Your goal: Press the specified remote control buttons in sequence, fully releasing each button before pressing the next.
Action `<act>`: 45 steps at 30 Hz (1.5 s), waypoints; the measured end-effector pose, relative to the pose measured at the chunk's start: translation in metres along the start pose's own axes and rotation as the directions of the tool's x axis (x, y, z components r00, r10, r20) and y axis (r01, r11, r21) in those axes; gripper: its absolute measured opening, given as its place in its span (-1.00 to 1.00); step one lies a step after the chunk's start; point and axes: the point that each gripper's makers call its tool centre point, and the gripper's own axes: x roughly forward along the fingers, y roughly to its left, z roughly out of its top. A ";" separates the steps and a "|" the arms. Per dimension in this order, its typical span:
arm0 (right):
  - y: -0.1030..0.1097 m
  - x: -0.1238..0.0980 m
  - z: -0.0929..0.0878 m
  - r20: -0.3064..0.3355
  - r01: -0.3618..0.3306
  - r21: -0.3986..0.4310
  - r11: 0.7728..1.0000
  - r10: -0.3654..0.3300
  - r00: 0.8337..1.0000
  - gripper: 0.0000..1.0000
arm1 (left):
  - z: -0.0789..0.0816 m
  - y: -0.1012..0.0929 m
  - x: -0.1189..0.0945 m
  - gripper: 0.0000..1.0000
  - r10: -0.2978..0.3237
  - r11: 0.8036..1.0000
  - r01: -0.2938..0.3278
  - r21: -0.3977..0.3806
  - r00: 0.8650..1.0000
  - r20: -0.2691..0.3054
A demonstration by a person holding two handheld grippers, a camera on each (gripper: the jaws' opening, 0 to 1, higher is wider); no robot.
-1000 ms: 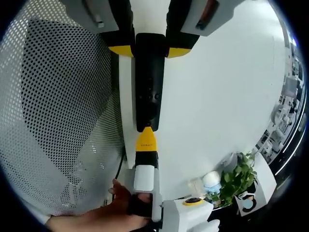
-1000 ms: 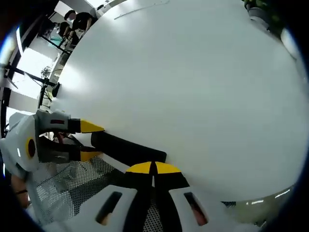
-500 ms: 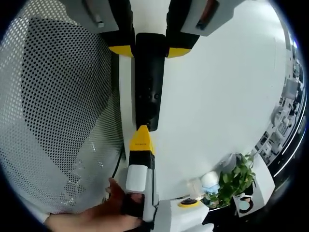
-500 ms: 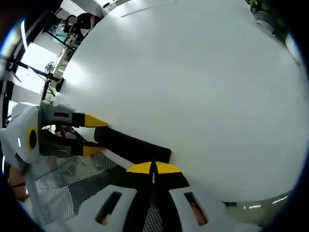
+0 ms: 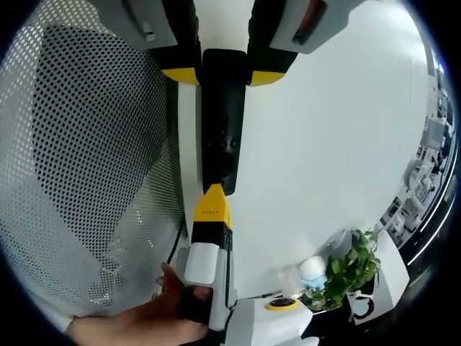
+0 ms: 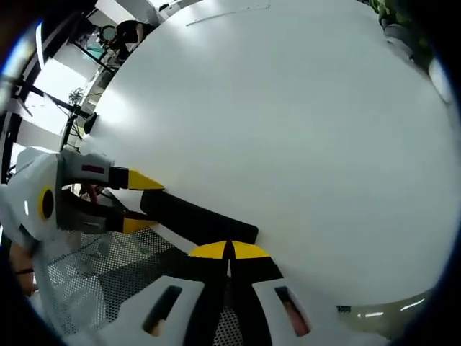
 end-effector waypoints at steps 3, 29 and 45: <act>0.000 0.000 0.003 0.014 0.006 -0.008 1.000 -0.006 1.000 -1.00 | 0.000 0.000 0.000 -0.52 0.000 1.000 0.000 -0.001 1.000 0.001; 0.001 0.002 0.004 -0.008 0.077 -0.132 0.988 -0.078 0.997 -1.00 | 0.000 0.000 0.001 -0.52 -0.009 1.000 0.009 -0.003 1.000 0.002; -0.001 0.001 0.004 0.002 0.085 -0.131 0.988 -0.085 0.996 -1.00 | 0.003 0.000 0.002 -0.52 -0.007 1.000 0.007 -0.018 1.000 0.019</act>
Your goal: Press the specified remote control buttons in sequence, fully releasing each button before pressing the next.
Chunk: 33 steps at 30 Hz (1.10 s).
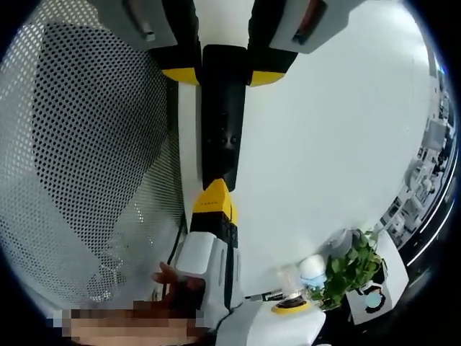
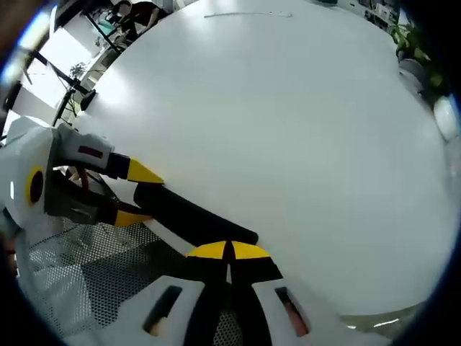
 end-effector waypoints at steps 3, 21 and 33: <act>0.000 0.000 0.000 0.009 -0.014 0.018 1.000 0.014 1.000 -1.00 | 0.000 0.001 0.000 -0.52 -0.006 1.000 0.006 -0.023 1.000 0.012; 0.014 -0.002 0.003 0.019 -0.069 -0.004 0.998 0.069 0.997 -1.00 | 0.002 -0.006 0.001 -0.53 -0.032 0.999 0.031 0.014 0.999 0.035; 0.015 0.003 -0.003 -0.024 -0.053 -0.027 0.998 0.053 0.998 -1.00 | 0.002 -0.008 0.002 -0.53 -0.041 0.999 0.041 -0.009 0.999 0.034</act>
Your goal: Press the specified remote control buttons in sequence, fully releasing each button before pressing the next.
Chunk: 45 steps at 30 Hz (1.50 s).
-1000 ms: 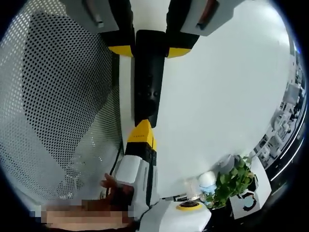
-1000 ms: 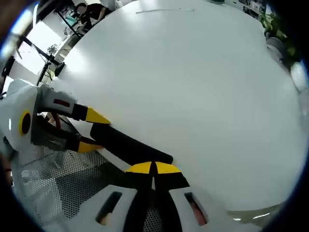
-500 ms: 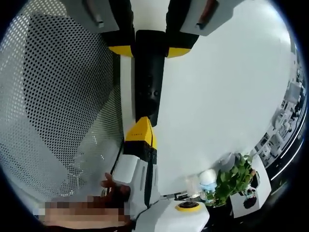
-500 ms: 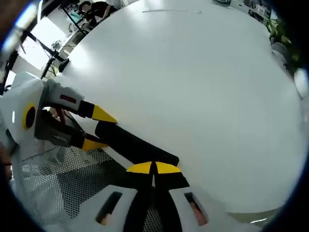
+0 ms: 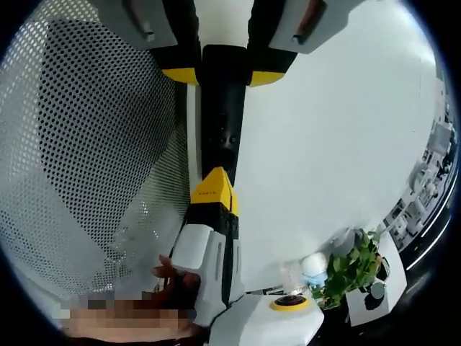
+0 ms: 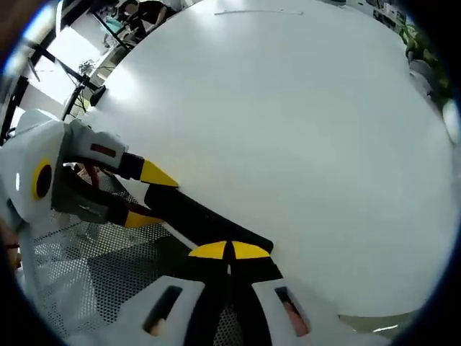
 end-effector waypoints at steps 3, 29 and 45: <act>0.000 -0.001 0.000 -0.001 -0.006 0.010 1.000 0.006 1.000 -1.00 | 0.000 0.000 0.000 -0.53 -0.003 1.000 0.003 -0.010 1.000 0.002; -0.002 0.000 0.000 -0.002 -0.042 0.058 0.997 0.042 0.999 -1.00 | 0.001 -0.001 0.001 -0.52 -0.010 1.000 0.010 -0.023 1.000 0.003; 0.000 -0.001 -0.001 0.003 -0.080 0.119 0.990 0.080 0.997 -1.00 | 0.001 0.000 0.001 -0.52 -0.008 1.000 0.008 -0.030 1.000 0.009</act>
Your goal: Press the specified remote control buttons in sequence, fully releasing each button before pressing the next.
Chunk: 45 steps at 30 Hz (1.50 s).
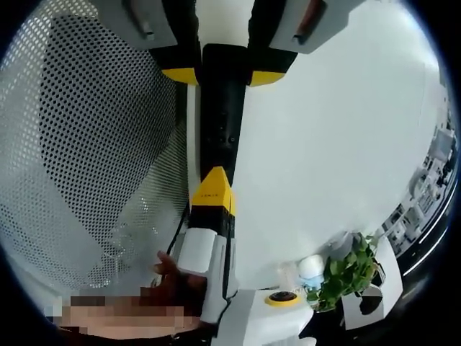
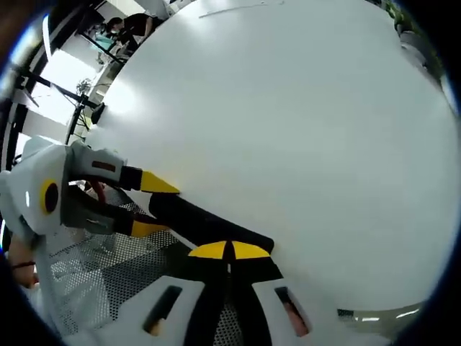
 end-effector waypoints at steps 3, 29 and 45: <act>0.001 0.000 0.000 -0.001 0.006 -0.012 1.000 -0.006 1.000 -1.00 | 0.000 0.000 0.000 -0.52 0.000 1.000 0.000 -0.002 1.000 0.001; 0.001 0.001 0.004 0.008 0.030 -0.068 0.997 -0.029 1.000 -1.00 | 0.000 -0.001 0.000 -0.52 -0.002 1.000 0.002 -0.005 1.000 0.002; 0.004 0.005 0.012 0.048 0.038 -0.118 0.992 -0.032 0.998 -1.00 | 0.000 -0.001 0.000 -0.52 -0.005 1.000 0.005 -0.005 1.000 0.002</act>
